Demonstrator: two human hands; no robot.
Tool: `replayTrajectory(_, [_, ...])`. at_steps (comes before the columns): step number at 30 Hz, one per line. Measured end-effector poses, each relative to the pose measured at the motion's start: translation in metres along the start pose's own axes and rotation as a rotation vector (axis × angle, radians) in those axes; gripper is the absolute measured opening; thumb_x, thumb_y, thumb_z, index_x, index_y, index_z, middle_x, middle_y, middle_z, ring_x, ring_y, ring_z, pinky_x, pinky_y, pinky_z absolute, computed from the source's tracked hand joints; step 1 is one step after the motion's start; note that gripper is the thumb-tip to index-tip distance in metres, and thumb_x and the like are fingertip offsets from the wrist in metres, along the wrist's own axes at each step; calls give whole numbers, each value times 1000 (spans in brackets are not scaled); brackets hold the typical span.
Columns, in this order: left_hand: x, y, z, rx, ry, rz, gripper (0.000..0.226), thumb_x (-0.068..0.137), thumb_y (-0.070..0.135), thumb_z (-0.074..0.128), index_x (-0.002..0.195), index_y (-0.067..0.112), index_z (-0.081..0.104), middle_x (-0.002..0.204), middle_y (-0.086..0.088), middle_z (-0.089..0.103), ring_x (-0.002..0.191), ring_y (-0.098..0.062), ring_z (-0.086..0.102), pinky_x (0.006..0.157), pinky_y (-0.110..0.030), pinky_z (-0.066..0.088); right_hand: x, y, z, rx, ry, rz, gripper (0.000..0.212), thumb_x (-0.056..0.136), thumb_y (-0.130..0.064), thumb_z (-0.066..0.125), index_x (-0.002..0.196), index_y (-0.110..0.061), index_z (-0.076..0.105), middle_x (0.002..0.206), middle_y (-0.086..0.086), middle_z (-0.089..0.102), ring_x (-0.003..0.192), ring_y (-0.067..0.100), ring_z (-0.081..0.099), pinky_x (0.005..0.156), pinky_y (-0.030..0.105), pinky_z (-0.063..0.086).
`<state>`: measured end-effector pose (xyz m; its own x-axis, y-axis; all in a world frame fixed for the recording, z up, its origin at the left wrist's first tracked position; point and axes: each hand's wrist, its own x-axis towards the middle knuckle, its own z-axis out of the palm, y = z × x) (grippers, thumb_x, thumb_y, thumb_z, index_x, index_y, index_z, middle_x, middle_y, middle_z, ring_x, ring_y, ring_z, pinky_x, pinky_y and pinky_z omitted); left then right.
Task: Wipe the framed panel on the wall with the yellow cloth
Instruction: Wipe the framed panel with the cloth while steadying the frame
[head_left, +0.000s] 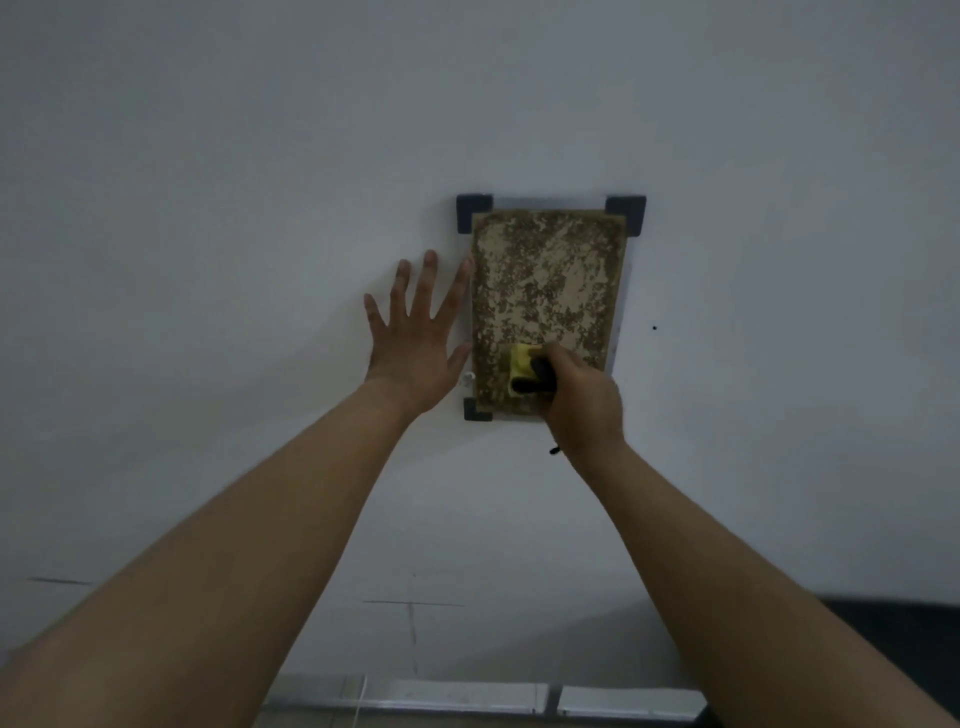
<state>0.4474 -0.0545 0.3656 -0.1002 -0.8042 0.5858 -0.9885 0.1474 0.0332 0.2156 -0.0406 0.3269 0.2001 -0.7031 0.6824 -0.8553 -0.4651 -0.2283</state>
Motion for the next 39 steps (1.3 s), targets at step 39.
replayTrajectory(39, [-10, 5, 18, 41, -41, -26, 99, 104, 62, 44, 162, 34, -31, 174, -4, -30, 162, -38, -21, 119, -82, 8, -32, 70, -15, -192, -18, -132, 35, 75, -20, 79, 108, -21, 67, 91, 2, 75, 70, 33, 71, 53, 30, 50])
